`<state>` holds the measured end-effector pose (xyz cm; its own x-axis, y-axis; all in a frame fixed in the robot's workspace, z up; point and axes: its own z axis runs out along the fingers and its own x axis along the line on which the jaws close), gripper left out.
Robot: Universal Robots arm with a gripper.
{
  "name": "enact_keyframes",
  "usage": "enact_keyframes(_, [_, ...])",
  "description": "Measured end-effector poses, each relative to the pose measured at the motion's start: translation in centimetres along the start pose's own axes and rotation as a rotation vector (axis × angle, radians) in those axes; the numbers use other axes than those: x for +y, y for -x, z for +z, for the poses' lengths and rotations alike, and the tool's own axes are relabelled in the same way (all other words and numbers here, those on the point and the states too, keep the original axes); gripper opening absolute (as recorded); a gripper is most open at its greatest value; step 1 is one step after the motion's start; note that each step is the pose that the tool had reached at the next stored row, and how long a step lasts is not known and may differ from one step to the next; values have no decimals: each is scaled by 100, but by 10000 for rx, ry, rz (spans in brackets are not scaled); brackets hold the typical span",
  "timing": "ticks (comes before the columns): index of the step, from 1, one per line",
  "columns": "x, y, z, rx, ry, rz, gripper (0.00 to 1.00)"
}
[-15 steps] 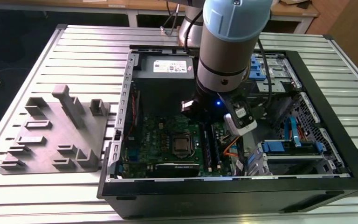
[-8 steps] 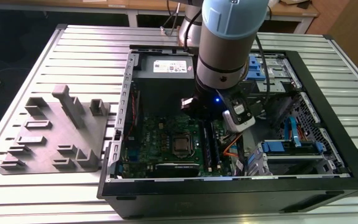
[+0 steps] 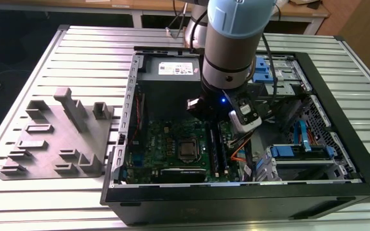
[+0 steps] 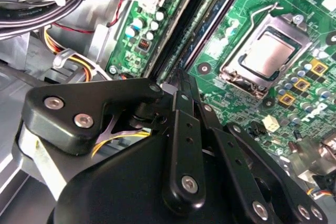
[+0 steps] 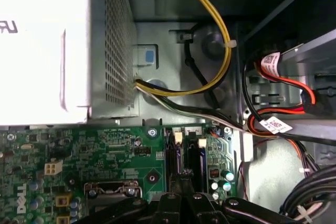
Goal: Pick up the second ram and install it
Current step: 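Press down the second ram until it locks into place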
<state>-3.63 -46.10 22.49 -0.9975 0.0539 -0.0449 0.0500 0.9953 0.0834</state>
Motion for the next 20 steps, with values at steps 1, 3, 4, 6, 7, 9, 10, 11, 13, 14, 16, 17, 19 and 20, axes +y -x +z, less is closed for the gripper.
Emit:
enact_keyframes(1, [0,-1,14,0,0,0,7])
enact_keyframes(3, [3,-2,31,0,0,1,7])
enact_keyframes(4, [3,-2,34,0,-2,0,7])
enact_keyframes(6, [3,-3,37,1,-4,1,7])
enact_keyframes(7, [4,-2,38,1,-4,1,7])
enact_keyframes(9, [4,-2,39,0,-1,0,7])
enact_keyframes(10, [4,-2,39,0,-1,1,7])
enact_keyframes(11, [4,-2,40,0,0,1,7])
enact_keyframes(13, [4,-2,39,0,-1,1,7])
enact_keyframes(14, [4,-2,40,0,-1,0,7])
enact_keyframes(16, [5,-2,38,0,1,1,7])
enact_keyframes(17, [6,-2,31,-1,5,1,7])
enact_keyframes(19, [7,-1,17,0,1,1,7])
enact_keyframes(20, [7,-1,17,-1,3,1,7])
